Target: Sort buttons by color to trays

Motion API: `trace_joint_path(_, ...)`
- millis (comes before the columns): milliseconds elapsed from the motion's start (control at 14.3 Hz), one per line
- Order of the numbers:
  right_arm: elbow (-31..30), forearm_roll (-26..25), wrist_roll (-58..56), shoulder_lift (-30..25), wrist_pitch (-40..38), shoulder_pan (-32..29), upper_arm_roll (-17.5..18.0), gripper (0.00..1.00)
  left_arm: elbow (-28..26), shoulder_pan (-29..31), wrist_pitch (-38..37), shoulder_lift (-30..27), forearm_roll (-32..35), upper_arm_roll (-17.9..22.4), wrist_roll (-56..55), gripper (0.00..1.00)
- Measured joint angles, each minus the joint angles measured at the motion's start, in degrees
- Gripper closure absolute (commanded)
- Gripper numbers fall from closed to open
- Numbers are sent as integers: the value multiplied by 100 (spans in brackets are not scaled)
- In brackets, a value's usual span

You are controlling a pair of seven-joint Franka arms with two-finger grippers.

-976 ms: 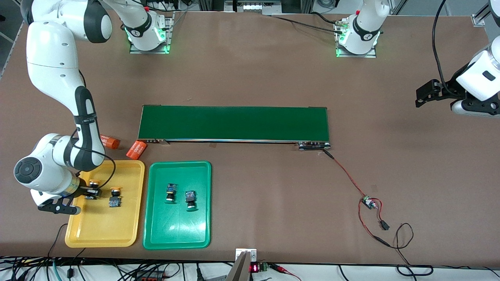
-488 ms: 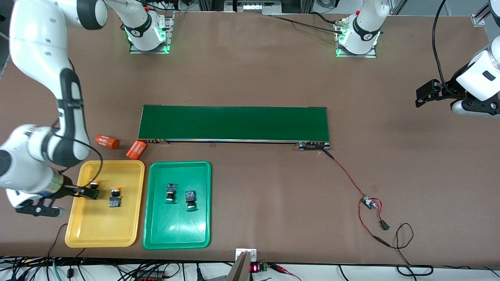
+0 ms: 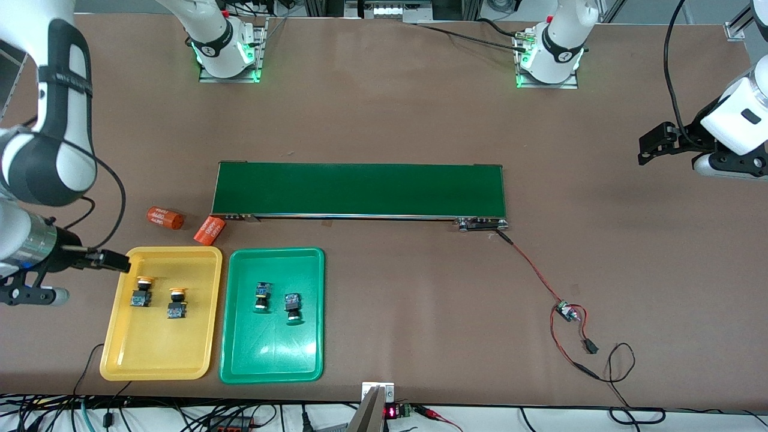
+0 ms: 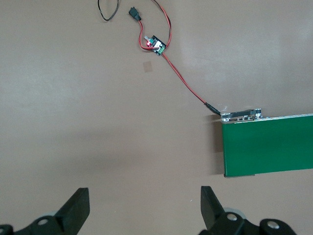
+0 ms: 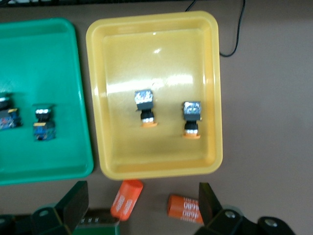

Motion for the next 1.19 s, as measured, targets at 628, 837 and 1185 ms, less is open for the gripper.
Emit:
trace_joint_path(628, -394, -249, -463, -1336, -1051, -1027, 198, 0, 3, -5, 0, 0, 0, -31, 0, 0)
trace_joint_path(837, -868, -545, -463, -1670, -1055, -1039, 380, 0, 3, -5, 0, 0, 0, -31, 0, 0)
trace_joint_path(1185, -1474, -608, -162, -2448, -1138, -1037, 641, 0, 3, -5, 0, 0, 0, -31, 0, 0)
